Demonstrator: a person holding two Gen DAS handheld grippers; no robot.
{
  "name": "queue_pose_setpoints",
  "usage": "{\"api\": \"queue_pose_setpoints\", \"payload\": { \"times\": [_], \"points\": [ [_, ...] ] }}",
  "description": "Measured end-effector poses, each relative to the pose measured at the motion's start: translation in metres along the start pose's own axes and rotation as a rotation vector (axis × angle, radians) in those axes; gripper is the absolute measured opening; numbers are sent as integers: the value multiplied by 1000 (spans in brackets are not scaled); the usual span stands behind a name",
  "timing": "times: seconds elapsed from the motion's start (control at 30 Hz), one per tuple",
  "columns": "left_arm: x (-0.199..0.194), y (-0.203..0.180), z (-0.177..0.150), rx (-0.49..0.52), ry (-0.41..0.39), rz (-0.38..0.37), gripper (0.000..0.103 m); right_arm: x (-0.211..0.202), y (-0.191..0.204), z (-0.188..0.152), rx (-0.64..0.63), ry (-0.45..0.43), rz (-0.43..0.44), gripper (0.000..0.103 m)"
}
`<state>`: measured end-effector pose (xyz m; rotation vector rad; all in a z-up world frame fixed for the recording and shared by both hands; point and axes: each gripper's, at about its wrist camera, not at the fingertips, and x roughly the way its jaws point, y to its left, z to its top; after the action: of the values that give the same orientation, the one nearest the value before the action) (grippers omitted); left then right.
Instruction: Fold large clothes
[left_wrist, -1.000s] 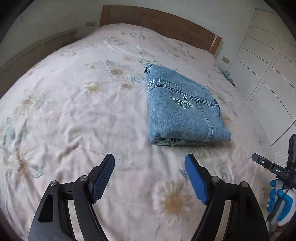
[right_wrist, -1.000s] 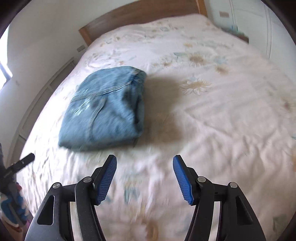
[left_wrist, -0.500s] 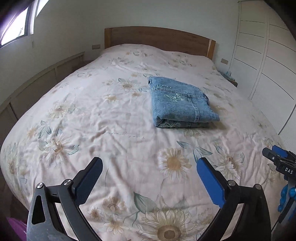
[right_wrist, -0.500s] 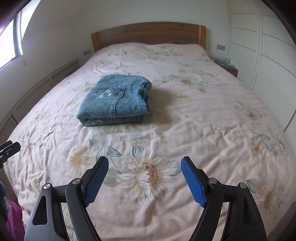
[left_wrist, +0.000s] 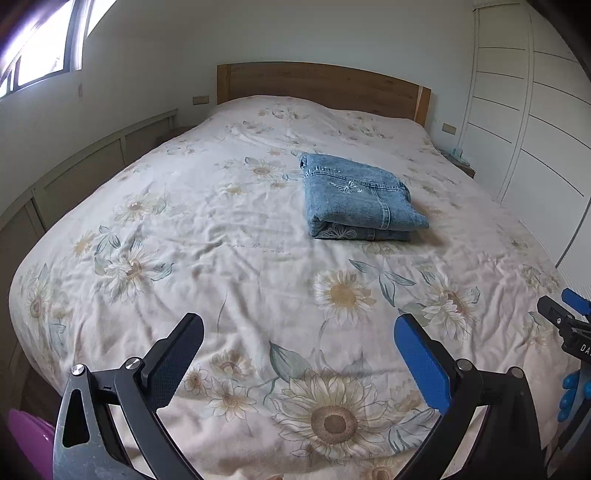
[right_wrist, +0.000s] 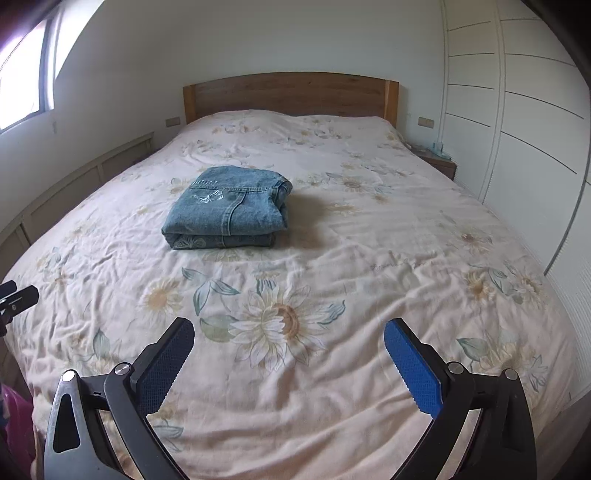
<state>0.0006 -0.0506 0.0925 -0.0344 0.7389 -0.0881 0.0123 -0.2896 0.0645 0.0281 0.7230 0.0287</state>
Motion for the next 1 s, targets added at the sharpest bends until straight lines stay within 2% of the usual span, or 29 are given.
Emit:
{"api": "queue_pose_setpoints", "payload": {
  "times": [0.13,0.27,0.4,0.67,1.0],
  "points": [
    [-8,0,-4,9,-21,5,102,-7,-1,-8,-3,-12,-14,103],
    [-15,-3,-7,32,-49,61,102,-11,-6,-12,10,-20,-21,103],
    [-17,-5,-9,45,-57,69,102,-15,-11,-13,21,-36,-33,103],
    [-8,-3,-11,42,-38,59,102,-13,-23,-17,47,-40,-43,103],
    [28,-6,-25,57,31,75,102,12,-36,-37,66,16,-55,103]
  ]
}}
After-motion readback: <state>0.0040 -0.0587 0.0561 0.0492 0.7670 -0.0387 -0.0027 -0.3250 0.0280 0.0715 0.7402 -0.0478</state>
